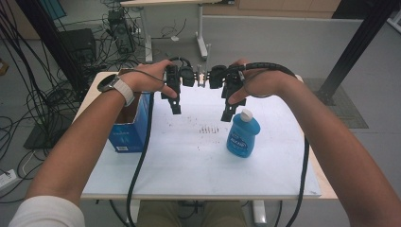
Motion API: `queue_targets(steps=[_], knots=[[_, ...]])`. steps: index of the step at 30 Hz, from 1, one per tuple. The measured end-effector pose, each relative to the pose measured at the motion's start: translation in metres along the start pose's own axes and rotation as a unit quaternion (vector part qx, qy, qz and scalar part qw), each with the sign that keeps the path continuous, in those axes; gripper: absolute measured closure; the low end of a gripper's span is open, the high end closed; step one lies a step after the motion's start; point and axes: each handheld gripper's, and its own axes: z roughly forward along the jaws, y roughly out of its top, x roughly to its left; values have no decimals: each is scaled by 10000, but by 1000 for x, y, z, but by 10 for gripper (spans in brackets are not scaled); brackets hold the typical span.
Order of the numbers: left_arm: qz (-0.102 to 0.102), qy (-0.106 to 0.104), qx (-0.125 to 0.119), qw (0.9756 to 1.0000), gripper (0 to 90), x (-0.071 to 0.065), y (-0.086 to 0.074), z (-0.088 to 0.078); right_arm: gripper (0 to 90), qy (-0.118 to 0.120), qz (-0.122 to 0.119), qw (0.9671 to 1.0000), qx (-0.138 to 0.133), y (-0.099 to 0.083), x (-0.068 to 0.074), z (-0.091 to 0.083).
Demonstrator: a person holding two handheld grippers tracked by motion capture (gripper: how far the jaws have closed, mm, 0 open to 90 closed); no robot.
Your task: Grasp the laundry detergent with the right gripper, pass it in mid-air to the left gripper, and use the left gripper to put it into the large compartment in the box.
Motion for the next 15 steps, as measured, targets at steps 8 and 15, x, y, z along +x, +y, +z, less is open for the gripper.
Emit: queue_targets(steps=[8, 15], knots=[[-13, -12, 25, 10000, 110, -1, 0, -1, 109, -18, 31, 10000, -14, -1, 1, -3], [-7, -8, 27, 10000, 110, 0, 0, -1, 109, -29, 23, 10000, -20, -1, 1, -4]])
